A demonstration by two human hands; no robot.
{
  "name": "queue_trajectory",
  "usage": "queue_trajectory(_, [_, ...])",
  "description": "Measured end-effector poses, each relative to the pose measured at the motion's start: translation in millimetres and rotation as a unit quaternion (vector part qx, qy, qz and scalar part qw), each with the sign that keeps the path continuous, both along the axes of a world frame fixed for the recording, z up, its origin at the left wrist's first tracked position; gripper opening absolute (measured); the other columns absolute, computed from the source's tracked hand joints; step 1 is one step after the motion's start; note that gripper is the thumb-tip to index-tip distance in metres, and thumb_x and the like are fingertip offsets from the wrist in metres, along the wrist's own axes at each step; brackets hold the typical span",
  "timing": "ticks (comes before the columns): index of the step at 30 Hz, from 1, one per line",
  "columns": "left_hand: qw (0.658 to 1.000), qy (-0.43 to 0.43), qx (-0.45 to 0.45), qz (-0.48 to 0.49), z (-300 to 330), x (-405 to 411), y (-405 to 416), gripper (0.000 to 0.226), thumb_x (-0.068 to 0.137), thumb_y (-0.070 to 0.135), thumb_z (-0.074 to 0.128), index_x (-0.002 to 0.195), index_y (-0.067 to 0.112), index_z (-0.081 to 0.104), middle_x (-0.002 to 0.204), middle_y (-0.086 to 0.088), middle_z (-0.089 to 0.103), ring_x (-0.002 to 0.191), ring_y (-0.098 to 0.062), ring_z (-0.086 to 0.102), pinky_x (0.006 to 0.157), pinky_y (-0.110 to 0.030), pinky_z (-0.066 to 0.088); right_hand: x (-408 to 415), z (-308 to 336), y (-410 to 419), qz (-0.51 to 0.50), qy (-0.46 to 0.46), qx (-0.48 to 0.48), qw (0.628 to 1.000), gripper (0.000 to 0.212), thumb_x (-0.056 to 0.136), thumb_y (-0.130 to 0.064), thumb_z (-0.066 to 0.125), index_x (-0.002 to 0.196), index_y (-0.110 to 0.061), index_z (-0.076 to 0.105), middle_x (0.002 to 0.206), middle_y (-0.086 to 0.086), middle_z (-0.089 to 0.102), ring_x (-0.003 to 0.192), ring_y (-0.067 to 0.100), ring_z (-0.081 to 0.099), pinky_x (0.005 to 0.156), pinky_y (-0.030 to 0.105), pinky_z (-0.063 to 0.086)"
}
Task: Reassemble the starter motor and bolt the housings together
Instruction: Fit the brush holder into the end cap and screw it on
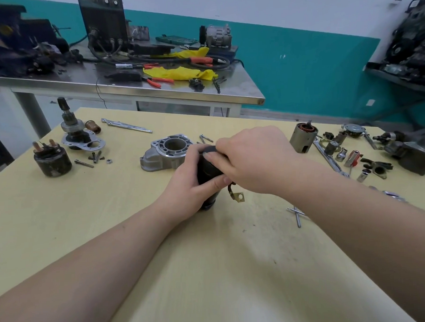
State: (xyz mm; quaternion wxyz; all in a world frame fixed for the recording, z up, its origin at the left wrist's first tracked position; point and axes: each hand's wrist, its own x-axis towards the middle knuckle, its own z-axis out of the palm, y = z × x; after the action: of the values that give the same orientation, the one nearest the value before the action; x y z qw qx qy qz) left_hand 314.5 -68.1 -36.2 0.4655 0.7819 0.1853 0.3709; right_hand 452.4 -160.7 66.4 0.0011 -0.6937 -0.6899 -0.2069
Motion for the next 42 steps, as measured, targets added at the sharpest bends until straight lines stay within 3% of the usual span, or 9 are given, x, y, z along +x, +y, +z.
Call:
queue_trajectory(8, [1.0, 0.003, 0.007, 0.007, -3.0, 0.2, 2.1, 0.052, 0.084, 0.065, 0.077, 0.122, 0.061, 0.042, 0.121, 0.029, 0.068, 0.112, 0.002, 0.067, 0.085, -0.009, 0.049, 3.3, -3.5, -10.8, 0.069, -0.017, 0.005, 0.997, 0.022, 0.108, -0.042, 0.029, 0.091, -0.029, 0.034, 0.076, -0.01, 0.047, 0.072, 0.022, 0.052, 0.052, 0.032, 0.02])
queue_trajectory(12, [0.999, -0.003, 0.03, 0.022, -4.8, 1.8, -3.4, 0.051, 0.087, 0.064, 0.072, 0.127, 0.055, 0.04, 0.12, 0.037, 0.064, 0.111, 0.006, 0.065, 0.084, -0.006, 0.046, -3.3, -6.3, -4.7, -0.022, 0.044, -0.004, 0.999, 0.041, 0.111, -0.053, 0.023, 0.082, -0.031, 0.042, 0.066, -0.008, 0.044, 0.056, 0.013, 0.038, 0.051, 0.032, 0.018])
queue_trajectory(17, [0.998, -0.013, 0.029, 0.057, -3.1, 8.4, -11.8, 0.046, 0.084, 0.066, 0.07, 0.113, 0.079, 0.037, 0.106, 0.041, 0.067, 0.093, 0.013, 0.067, 0.072, -0.003, 0.047, -2.8, -15.0, -27.3, -0.081, 0.114, 0.035, 0.99, 0.065, 0.1, -0.073, 0.01, 0.065, -0.027, 0.04, 0.062, -0.008, 0.044, 0.061, 0.023, 0.044, 0.051, 0.033, 0.017])
queue_trajectory(20, [0.998, -0.019, 0.01, 0.058, -4.7, 13.9, -15.7, 0.048, 0.083, 0.067, 0.07, 0.122, 0.064, 0.042, 0.11, 0.04, 0.068, 0.097, 0.013, 0.067, 0.075, -0.003, 0.047, 2.7, -33.1, -64.4, -0.072, 0.151, 0.059, 0.984, 0.068, 0.094, -0.076, 0.0, 0.07, -0.027, 0.039, 0.06, -0.006, 0.044, 0.067, 0.027, 0.052, 0.051, 0.034, 0.021])
queue_trajectory(23, [0.997, -0.041, -0.047, 0.046, -6.1, 23.8, -18.3, 0.051, 0.082, 0.07, 0.071, 0.125, 0.052, 0.05, 0.12, 0.022, 0.071, 0.113, -0.004, 0.07, 0.095, -0.025, 0.054, 21.6, -50.0, -105.8, -0.093, 0.163, 0.064, 0.98, 0.065, 0.098, -0.075, 0.009, 0.07, -0.023, 0.037, 0.055, -0.005, 0.043, 0.058, 0.025, 0.049, 0.051, 0.034, 0.032])
queue_trajectory(26, [0.988, -0.083, -0.127, 0.037, -1.8, 37.7, -27.4, 0.043, 0.086, 0.064, 0.073, 0.122, 0.043, 0.06, 0.115, -0.006, 0.077, 0.106, -0.035, 0.077, 0.084, -0.051, 0.059, 51.6, -56.9, -141.9, -0.124, 0.163, 0.083, 0.975, 0.059, 0.104, -0.068, 0.022, 0.066, -0.024, 0.033, 0.051, -0.007, 0.041, 0.051, 0.017, 0.047, 0.049, 0.029, 0.034])
queue_trajectory(29, [0.978, -0.106, -0.174, 0.034, -0.1, 51.1, -31.9, 0.032, 0.093, 0.053, 0.069, 0.12, 0.036, 0.062, 0.102, -0.012, 0.08, 0.094, -0.038, 0.079, 0.074, -0.044, 0.054, 94.9, -51.9, -164.8, -0.186, 0.203, 0.169, 0.947, 0.056, 0.106, -0.062, 0.038, 0.063, -0.025, 0.035, 0.048, -0.007, 0.042, 0.049, 0.011, 0.046, 0.047, 0.028, 0.026])
queue_trajectory(34, [0.976, -0.105, -0.186, 0.048, -1.2, 64.9, -35.7, 0.03, 0.092, 0.051, 0.064, 0.117, 0.035, 0.066, 0.118, -0.023, 0.07, 0.107, -0.054, 0.069, 0.077, -0.053, 0.054, 166.0, -42.3, -175.4, -0.293, 0.32, 0.234, 0.87, 0.053, 0.106, -0.055, 0.05, 0.074, -0.014, 0.064, 0.058, 0.002, 0.057, 0.061, 0.026, 0.053, 0.059, 0.046, 0.047])
queue_trajectory(42, [0.97, -0.136, -0.201, 0.026, 4.5, 64.1, -43.5, 0.021, 0.096, 0.039, 0.063, 0.11, 0.024, 0.066, 0.101, -0.028, 0.067, 0.07, -0.035, 0.077, 0.055, -0.037, 0.056, 191.8, -47.5, -125.6, -0.325, 0.305, 0.074, 0.892, 0.022, 0.103, -0.042, 0.058, 0.103, -0.027, 0.076, 0.092, -0.008, 0.073, 0.085, 0.016, 0.065, 0.074, 0.036, 0.056])
